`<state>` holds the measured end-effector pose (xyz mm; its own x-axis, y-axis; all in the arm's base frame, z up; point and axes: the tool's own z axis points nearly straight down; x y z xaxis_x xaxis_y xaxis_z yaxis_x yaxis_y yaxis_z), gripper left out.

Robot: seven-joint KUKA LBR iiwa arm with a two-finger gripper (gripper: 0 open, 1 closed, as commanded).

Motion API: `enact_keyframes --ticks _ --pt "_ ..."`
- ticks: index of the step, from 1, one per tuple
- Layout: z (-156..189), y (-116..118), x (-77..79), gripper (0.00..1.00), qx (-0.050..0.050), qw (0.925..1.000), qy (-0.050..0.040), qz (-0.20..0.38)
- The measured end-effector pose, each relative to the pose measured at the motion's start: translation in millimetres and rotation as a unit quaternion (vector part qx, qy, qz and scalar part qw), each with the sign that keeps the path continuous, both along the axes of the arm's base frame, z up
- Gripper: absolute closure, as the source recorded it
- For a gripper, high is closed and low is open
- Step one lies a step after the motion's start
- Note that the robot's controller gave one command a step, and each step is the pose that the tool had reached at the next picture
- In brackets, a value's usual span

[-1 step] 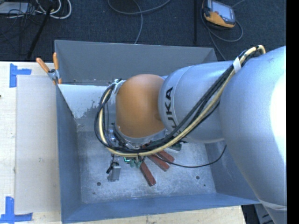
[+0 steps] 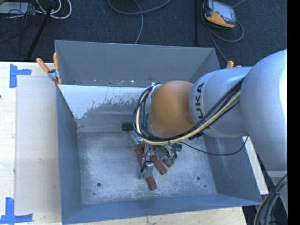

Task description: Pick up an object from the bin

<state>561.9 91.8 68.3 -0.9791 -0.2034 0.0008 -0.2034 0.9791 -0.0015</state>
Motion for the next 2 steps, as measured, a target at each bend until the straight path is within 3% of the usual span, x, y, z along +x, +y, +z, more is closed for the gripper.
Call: enact_keyframes --ticks 1,2 --pt "32.3 -58.5 -42.1 0.0 0.0 0.9996 0.0014 -0.028" --pt "43.6 -69.7 56.0 0.0 0.001 0.9942 -0.0028 -0.107"
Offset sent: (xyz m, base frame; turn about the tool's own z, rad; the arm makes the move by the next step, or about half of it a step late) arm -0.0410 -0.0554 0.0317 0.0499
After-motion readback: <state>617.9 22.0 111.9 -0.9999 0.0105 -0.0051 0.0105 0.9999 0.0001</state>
